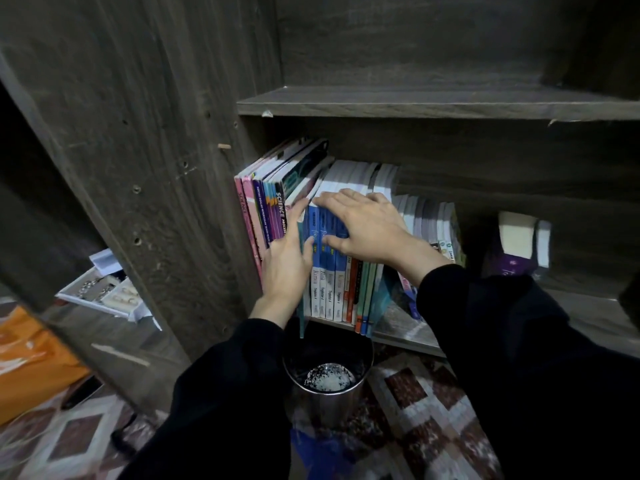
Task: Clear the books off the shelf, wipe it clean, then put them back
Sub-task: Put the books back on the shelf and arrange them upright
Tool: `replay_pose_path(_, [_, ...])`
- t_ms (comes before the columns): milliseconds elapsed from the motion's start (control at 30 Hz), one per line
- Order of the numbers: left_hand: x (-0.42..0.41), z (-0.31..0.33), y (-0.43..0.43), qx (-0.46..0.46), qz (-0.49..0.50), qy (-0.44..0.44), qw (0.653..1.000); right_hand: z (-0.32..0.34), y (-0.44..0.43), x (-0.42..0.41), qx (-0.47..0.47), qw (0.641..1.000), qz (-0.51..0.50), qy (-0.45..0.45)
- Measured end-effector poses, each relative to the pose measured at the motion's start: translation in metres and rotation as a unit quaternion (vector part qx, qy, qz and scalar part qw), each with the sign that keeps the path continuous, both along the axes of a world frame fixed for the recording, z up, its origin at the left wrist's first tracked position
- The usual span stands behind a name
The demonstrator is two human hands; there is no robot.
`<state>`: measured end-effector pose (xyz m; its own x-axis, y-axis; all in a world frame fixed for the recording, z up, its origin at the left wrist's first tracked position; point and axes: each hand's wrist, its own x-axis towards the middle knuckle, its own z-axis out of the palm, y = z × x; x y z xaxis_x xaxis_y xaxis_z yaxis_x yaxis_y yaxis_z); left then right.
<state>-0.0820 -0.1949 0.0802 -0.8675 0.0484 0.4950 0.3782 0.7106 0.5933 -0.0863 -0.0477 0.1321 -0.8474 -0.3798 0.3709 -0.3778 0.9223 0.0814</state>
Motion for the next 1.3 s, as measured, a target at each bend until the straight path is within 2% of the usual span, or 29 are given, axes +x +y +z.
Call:
replay_pose_path(67, [0.009, -0.007, 0.002, 0.023, 0.029, 0.017, 0.999, 0.0, 0.0, 0.001, -0.002, 1.0, 0.001, 0.001])
replay_pose_path(167, [0.044, -0.041, 0.018, 0.122, 0.053, 0.047, 0.99, -0.002, 0.0, -0.001, 0.001, 1.0, -0.005, -0.001])
replay_pose_path(200, [0.057, -0.054, 0.026, 0.139, 0.053, 0.011, 0.989, -0.002, 0.0, -0.002, 0.001, 1.0, -0.006, -0.003])
replay_pose_path(300, [0.072, -0.08, 0.043, 0.19, 0.026, -0.17, 0.967, -0.003, 0.001, -0.003, 0.003, 1.0, -0.004, -0.001])
replay_pose_path(367, [0.066, -0.078, 0.05, 0.197, 0.03, -0.236, 0.951, -0.004, 0.001, -0.003, 0.003, 1.0, -0.002, -0.003])
replay_pose_path(567, [0.042, -0.065, 0.053, 0.218, -0.002, -0.267, 0.939, -0.005, 0.0, -0.006, 0.007, 1.0, 0.0, 0.008])
replay_pose_path(733, [0.021, -0.05, 0.065, 0.222, 0.004, -0.329, 0.918, -0.005, -0.003, -0.008, 0.005, 1.0, 0.002, 0.0])
replay_pose_path(900, [0.015, -0.044, 0.075, 0.301, 0.025, -0.37, 0.879, -0.003, -0.007, -0.011, 0.006, 1.0, -0.006, -0.019])
replay_pose_path(1133, [0.012, -0.034, 0.064, 0.366, 0.025, -0.382, 0.848, 0.002, -0.016, -0.015, -0.008, 0.998, -0.008, -0.061])
replay_pose_path(1200, [0.014, -0.029, 0.063, 0.384, 0.012, -0.375, 0.844, 0.009, -0.015, -0.011, -0.074, 0.993, -0.004, -0.092])
replay_pose_path(1267, [0.016, -0.022, 0.06, 0.401, 0.0, -0.372, 0.837, 0.014, -0.013, -0.006, -0.259, 0.96, 0.015, -0.103])
replay_pose_path(1300, [0.016, -0.021, 0.059, 0.408, -0.002, -0.375, 0.832, 0.013, -0.011, -0.004, -0.376, 0.922, 0.024, -0.086])
